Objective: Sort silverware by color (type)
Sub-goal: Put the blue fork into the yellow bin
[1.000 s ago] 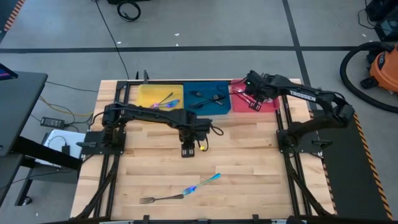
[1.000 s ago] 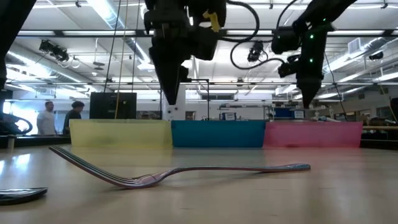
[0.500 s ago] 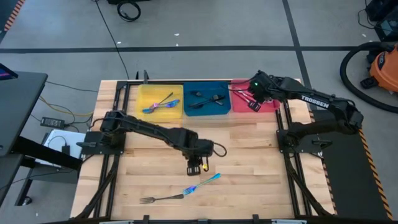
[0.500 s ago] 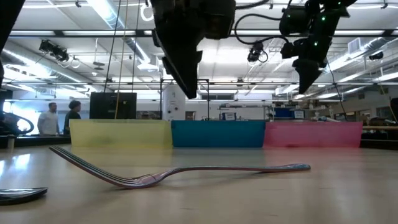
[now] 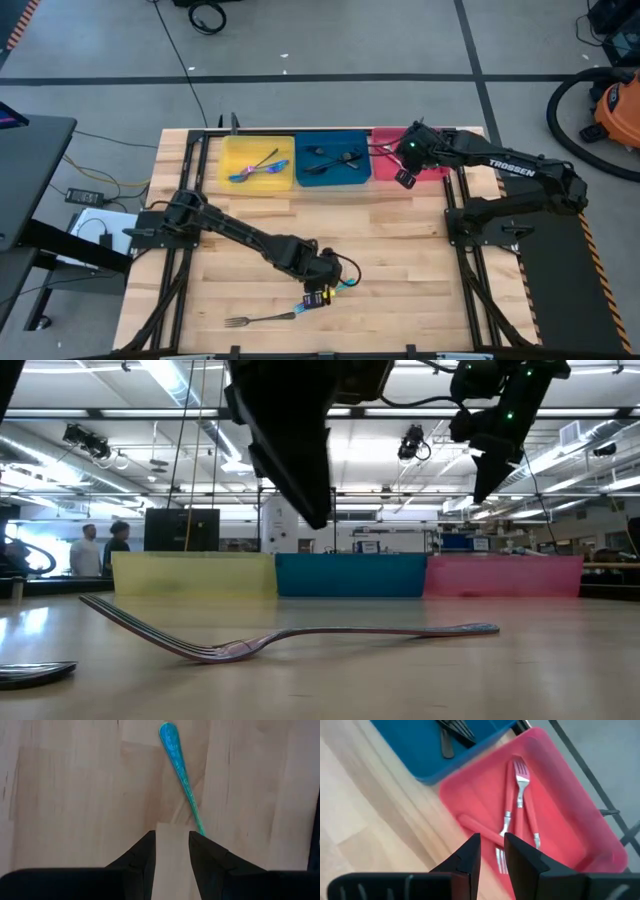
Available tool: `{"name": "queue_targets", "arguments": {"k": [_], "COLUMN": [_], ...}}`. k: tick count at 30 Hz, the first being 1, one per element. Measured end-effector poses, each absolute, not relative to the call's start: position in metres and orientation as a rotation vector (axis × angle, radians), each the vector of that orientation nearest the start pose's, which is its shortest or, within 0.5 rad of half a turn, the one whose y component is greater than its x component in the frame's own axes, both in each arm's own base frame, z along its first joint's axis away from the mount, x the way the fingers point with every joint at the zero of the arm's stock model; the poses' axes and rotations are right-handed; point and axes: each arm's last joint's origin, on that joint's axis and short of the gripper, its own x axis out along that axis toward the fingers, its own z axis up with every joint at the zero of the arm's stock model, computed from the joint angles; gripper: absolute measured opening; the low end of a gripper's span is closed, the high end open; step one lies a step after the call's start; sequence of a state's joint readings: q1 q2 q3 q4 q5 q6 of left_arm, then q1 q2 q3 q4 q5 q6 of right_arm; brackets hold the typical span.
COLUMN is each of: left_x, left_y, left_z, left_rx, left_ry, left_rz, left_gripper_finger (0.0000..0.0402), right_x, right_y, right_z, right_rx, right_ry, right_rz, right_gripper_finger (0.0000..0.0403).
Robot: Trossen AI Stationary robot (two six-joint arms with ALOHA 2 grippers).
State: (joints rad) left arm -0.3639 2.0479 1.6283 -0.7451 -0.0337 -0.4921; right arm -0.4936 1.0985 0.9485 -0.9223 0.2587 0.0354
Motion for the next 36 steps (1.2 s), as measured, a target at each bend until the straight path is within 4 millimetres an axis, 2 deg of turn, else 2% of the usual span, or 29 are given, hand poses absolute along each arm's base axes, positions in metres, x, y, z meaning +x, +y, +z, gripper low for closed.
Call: {"name": "queue_targets", "arguments": {"k": [6, 17, 26, 36], "left_x": [0.406, 0.413, 0.414, 0.417], "left_y": [-0.167, -0.179, -0.184, -0.186], "left_z": [0.185, 0.148, 0.142, 0.147], "left_rx": [-0.233, -0.290, -0.313, -0.328], "left_ry": [1.156, 1.184, 1.177, 1.166], "left_rz": [0.017, 0.091, 0.102, 0.092], "left_gripper_finger": [0.0117, 0.0117, 0.0117, 0.0117], "right_x": [0.174, 0.177, 0.177, 0.176], "right_y": [-0.090, -0.077, -0.073, -0.073], "right_z": [0.277, 0.277, 0.276, 0.275], "right_rx": [0.144, 0.115, 0.106, 0.107], "right_ry": [1.088, 1.093, 1.113, 1.134], "right_rz": [-0.658, -0.601, -0.582, -0.579], "right_gripper_finger": [0.0093, 0.0093, 0.0093, 0.0093]}}
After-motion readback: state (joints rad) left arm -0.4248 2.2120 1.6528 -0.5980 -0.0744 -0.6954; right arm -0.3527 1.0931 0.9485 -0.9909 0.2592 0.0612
